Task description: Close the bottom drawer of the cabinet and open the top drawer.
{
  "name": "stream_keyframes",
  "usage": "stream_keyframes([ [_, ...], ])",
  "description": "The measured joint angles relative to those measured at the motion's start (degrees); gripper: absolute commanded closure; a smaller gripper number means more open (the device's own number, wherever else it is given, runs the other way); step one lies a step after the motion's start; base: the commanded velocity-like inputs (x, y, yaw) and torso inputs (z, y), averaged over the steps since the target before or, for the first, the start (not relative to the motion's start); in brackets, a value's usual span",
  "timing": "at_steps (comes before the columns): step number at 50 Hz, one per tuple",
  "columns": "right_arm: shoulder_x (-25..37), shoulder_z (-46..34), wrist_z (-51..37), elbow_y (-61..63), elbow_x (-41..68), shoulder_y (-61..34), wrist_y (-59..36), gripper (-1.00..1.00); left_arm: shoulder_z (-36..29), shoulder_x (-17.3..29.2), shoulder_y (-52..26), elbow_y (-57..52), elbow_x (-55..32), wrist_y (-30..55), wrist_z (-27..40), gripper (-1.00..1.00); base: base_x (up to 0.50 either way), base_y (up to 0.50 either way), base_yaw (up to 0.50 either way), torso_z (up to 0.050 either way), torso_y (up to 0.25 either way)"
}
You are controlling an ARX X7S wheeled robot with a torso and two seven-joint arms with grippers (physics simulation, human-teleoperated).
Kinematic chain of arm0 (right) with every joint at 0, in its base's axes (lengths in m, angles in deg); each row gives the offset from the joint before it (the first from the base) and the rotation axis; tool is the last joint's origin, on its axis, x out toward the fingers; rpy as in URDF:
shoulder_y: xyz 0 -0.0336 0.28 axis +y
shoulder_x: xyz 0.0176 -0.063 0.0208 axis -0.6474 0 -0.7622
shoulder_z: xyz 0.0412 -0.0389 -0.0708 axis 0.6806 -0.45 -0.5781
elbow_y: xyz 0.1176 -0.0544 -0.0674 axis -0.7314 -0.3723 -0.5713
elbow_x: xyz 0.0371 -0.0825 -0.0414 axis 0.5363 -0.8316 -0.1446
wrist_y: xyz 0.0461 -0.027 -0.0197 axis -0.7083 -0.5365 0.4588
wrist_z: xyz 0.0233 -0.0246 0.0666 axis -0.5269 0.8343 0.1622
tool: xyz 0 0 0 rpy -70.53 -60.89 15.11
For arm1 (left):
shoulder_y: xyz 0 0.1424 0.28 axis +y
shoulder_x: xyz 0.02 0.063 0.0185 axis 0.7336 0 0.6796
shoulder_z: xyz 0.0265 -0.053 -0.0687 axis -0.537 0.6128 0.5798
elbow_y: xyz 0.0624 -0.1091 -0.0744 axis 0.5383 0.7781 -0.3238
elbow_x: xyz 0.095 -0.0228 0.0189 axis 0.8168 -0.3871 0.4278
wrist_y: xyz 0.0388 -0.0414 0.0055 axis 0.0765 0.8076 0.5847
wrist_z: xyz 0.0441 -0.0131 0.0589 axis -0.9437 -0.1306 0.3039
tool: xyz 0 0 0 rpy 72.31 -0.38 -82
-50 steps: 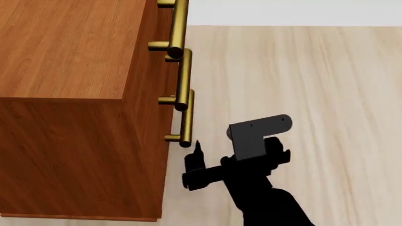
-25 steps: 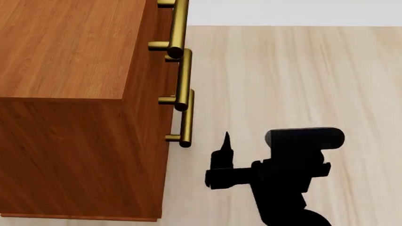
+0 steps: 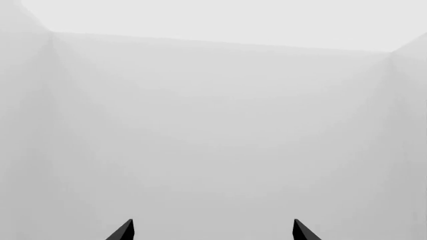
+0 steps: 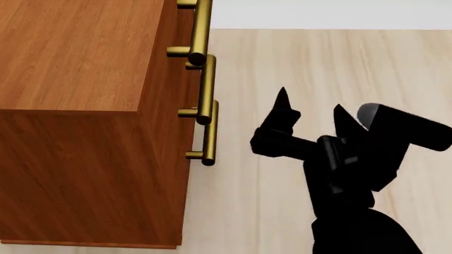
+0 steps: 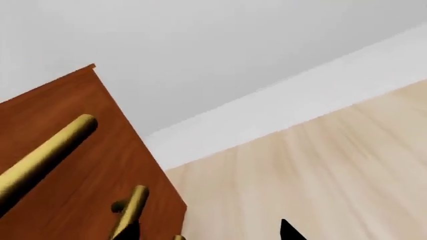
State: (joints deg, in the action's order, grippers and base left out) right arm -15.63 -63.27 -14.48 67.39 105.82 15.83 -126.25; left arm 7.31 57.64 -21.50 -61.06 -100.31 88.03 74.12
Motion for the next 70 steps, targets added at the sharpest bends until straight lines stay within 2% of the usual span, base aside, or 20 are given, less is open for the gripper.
stream_keyframes([
  [19,-4.56,9.38,-7.4,4.97,14.99,-2.47,-2.14,-1.0,-0.11,0.13,-0.38,-0.24,-0.78,0.21,0.54,-1.0,0.0,0.0,0.0,0.0,0.0],
  [33,-7.34,13.42,-13.3,7.77,27.42,-3.88,-2.72,-1.0,-0.33,0.18,-0.79,-0.5,-1.32,0.51,1.08,-1.0,0.0,0.0,0.0,0.0,0.0],
  [50,-8.95,12.97,-17.73,8.56,39.13,-5.09,-1.05,-1.0,-0.04,0.41,-1.18,-0.87,-2.27,0.96,1.73,-1.0,0.0,0.0,0.0,0.0,0.0],
  [70,-8.88,8.52,-16.47,3.85,42.21,-5.2,2.77,-1.0,0.18,1.02,-1.03,-0.94,-2.84,0.75,2.06,-1.0,0.0,0.0,0.0,0.0,0.0],
])
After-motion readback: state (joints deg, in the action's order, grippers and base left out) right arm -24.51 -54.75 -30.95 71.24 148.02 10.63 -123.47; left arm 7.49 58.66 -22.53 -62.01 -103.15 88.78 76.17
